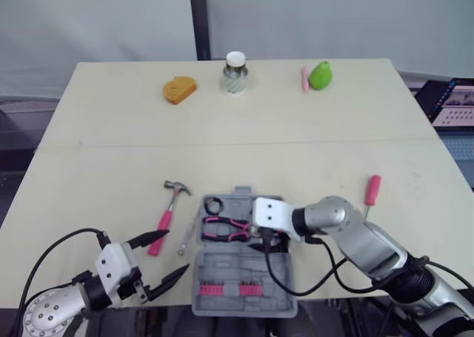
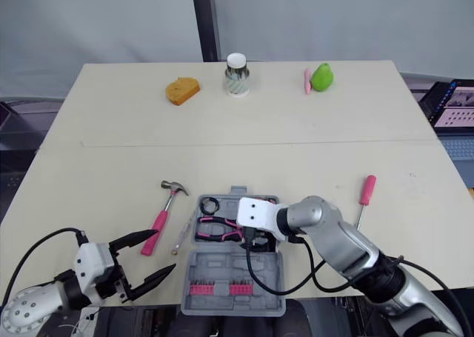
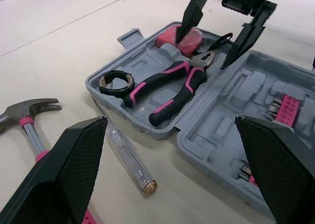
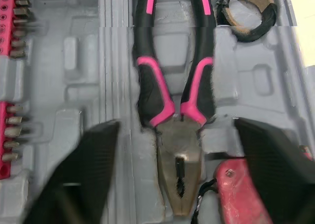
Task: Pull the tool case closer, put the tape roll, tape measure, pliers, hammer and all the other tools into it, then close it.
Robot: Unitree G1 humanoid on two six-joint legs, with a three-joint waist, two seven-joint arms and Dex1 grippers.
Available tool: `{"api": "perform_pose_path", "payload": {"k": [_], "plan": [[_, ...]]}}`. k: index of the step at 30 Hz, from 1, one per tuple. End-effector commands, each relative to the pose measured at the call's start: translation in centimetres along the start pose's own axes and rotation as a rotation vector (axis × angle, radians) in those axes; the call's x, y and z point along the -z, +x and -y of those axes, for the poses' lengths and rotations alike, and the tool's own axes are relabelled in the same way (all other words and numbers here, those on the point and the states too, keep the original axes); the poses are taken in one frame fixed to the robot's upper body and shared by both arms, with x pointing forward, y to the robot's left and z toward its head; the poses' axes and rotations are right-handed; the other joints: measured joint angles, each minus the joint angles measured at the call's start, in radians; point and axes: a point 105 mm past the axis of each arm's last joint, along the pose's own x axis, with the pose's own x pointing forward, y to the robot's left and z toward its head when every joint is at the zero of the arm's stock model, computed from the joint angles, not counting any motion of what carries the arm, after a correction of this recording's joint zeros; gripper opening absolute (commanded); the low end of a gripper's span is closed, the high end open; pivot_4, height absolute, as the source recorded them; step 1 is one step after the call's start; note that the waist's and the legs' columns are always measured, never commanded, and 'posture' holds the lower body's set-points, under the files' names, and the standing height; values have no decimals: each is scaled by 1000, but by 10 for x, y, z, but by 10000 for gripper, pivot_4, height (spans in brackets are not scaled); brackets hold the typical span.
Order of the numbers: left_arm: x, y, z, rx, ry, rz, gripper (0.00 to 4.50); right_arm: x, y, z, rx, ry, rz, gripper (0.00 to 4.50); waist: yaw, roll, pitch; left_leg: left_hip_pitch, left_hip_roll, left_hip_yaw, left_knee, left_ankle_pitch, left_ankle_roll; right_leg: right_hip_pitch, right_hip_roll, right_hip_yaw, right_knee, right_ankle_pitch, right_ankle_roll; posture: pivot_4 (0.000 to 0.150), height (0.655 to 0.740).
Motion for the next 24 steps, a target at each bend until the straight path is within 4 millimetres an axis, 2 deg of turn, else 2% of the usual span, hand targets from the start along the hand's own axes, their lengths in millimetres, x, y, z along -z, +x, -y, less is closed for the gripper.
{"api": "perform_pose_path", "payload": {"k": [1, 2, 4, 7, 11, 15, 24], "plan": [[-3, 2, 0, 5, 15, 12, 45000, -26, -6, 12, 77, 6, 181, 44647, 0, 0, 0, 0, 0, 0, 0, 0, 0, 0, 0, 0, 0, 0, 0, 1500, 7400], [-4, 4, -1, 7, 17, 15, 45000, -31, -5, 14, 92, 43, 244, 42887, 0, -1, 0, 0, 0, 0, 0, 0, 0, 0, 0, 0, 0, 0, 0, 1500, 7400], [-5, 6, -2, 9, 22, 21, 45000, -36, -2, 16, 94, 86, 321, 35597, 0, -1, -1, 0, 0, 0, 0, 0, 0, 0, 0, 0, 0, 0, 0, 1500, 7400], [-6, 9, -5, 8, 30, 31, 45000, -32, 8, 10, 51, 147, 391, 21214, 1, -2, -1, 1, 0, 0, 0, 0, 0, 0, 0, 0, 1, 0, 0, 1500, 7400], [-7, 11, -7, 10, 37, 36, 45000, -19, 25, -6, -20, 176, 395, 700, -3, -2, -1, 1, 0, 0, 0, 0, 0, 0, 0, 0, 2, 0, 0, 1500, 7400], [-7, 10, -8, 6, 40, 33, 45000, -9, 35, -3, 1, 200, 392, 241, -11, -2, -1, 1, 0, 0, 0, 0, 0, -1, 0, 0, 2, 0, 0, 1500, 7400], [-6, 10, -8, 4, 44, 28, 45000, -7, 43, 13, 81, 209, 422, 241, -22, -2, -1, 1, 0, 0, -1, 0, 0, -2, 0, 0, 3, 0, 0, 1500, 7400]]}}
